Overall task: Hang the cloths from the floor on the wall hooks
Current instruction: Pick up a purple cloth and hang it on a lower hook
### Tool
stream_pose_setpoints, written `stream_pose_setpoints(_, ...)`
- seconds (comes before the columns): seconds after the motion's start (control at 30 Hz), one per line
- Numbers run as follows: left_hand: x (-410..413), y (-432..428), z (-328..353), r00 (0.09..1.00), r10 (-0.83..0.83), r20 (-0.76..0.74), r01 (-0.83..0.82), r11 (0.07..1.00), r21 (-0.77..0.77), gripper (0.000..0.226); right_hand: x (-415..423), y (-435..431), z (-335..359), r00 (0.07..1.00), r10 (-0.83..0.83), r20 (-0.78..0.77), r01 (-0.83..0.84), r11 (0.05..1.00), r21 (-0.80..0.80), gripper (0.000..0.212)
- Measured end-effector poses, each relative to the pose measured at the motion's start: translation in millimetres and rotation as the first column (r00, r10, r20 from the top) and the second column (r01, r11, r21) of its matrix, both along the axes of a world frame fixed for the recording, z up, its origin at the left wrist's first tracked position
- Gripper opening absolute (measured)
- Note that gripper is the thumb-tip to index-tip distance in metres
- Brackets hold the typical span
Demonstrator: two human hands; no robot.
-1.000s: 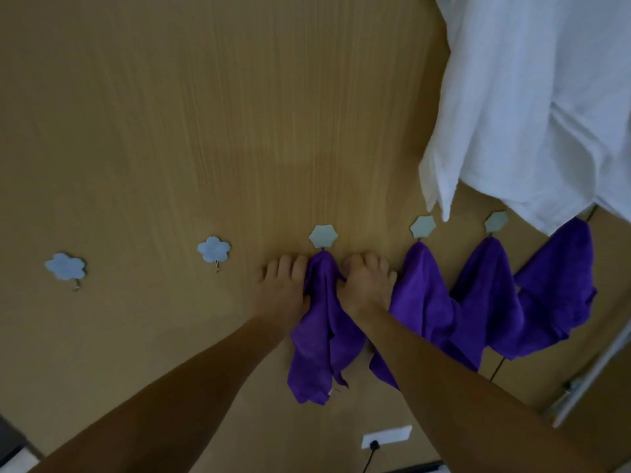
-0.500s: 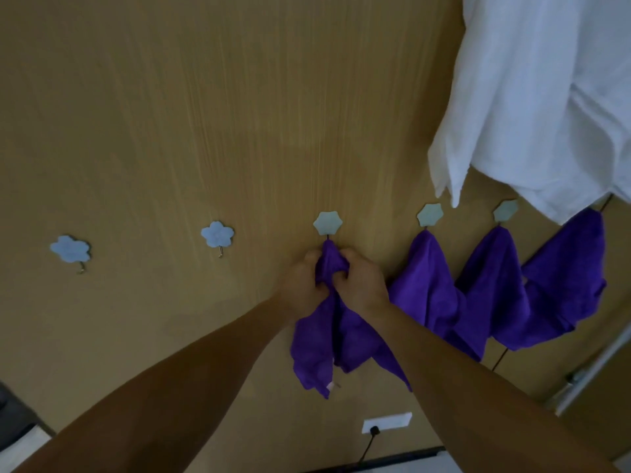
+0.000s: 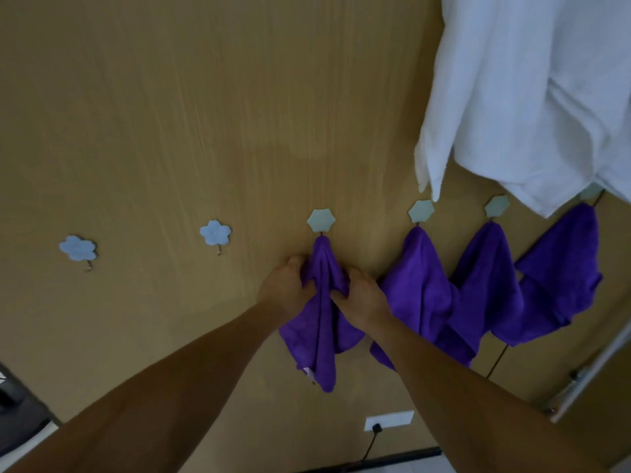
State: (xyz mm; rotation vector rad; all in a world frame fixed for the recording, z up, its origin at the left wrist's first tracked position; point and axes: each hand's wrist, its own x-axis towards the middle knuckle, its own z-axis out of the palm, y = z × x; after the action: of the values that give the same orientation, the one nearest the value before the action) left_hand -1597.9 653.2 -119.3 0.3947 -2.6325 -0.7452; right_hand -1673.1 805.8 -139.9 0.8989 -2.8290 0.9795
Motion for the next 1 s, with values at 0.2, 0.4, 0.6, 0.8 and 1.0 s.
stream_pose_setpoints(0.2, 15.8, 15.5, 3.0, 0.996, 0.075, 0.054, -0.069, 0.992, -0.108, 0.051, 17.7, 10.7, 6.3, 0.997, 0.06, 0.056, -0.054, 0.993, -0.105, 0.049)
stream_pose_setpoints(0.4, 40.3, 46.9, 5.9, 0.999, -0.049, -0.023, 0.036, 0.917, -0.396, 0.056, 56.5, 54.2, -0.1, 0.996, -0.083, 0.019, 0.085, 0.993, -0.085, 0.055)
stream_pose_setpoints(0.6, 74.6, 102.6, -21.7, 0.936, -0.342, 0.082, 0.34, 0.821, -0.458, 0.045, 114.3, 126.4, -22.3, 0.93, -0.364, 0.054, 0.363, 0.931, 0.03, 0.06)
stream_pose_setpoints(0.8, 111.7, 176.3, -79.3, 0.774, -0.521, 0.359, 0.631, 0.683, -0.369, 0.055, 225.5, 205.1, -75.8, 0.822, -0.542, 0.173, 0.523, 0.84, 0.146, 0.057)
stream_pose_setpoints(1.0, 172.6, 288.7, -124.9, 0.495, -0.669, 0.554, 0.863, 0.45, -0.229, 0.054, 346.1, 326.1, -96.0, 0.637, -0.743, 0.208, 0.654, 0.663, 0.365, 0.054)
